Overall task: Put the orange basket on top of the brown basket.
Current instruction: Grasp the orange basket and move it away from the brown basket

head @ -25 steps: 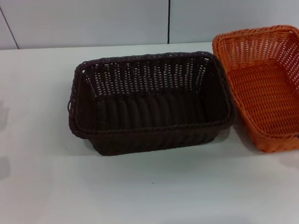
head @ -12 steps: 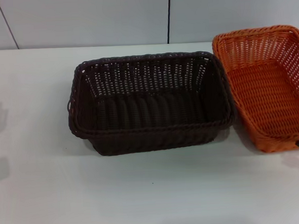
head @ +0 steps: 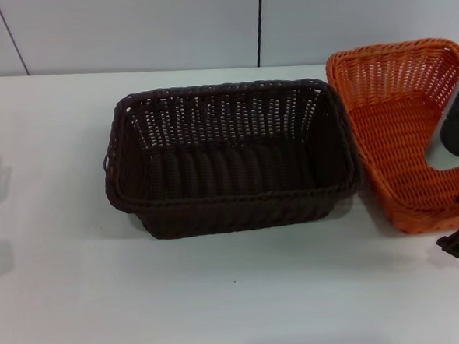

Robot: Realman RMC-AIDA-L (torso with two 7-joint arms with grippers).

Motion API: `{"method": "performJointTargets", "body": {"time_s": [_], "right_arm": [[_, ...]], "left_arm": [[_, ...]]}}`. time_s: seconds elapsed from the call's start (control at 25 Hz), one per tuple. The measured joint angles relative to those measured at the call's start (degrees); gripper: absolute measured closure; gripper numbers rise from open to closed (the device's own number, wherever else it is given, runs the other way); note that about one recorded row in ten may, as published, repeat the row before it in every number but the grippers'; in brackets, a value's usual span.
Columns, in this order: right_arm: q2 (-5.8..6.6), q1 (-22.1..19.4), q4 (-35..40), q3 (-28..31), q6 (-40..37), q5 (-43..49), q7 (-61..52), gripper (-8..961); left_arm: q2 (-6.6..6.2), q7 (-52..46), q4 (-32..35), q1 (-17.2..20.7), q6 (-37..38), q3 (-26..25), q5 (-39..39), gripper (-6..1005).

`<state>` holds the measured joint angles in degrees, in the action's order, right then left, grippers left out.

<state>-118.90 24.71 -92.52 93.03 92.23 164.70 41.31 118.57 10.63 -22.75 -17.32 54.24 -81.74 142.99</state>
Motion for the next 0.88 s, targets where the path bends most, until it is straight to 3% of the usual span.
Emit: {"method": "performJointTargets", "body": {"time_s": [0.32,0.56,0.68,0.88], "right_arm": [[0.05,1.32,4.74,-0.71,-3.78,2.46,-1.57,235],[0.14,2.92,6.05,-0.1,-4.5,2.58,-3.58,470],[0.16,2.75,3.16,-0.01,-4.26,2.59,-4.06,701],[0.41,3.99,-1.81,1.74,-2.08,2.58,-5.43,727]], "left_arm": [[-0.19,0.0,0.12,-0.24,0.1,-0.23,-0.01,186],[-0.26,0.01,0.29,-0.37,0.41,-0.26,-0.05,186],[-0.27,0.0,0.34,-0.41,0.55,-0.26,-0.06,186],[-0.27,0.02,0.44,-0.43,0.67,-0.26,-0.09,186]]}}
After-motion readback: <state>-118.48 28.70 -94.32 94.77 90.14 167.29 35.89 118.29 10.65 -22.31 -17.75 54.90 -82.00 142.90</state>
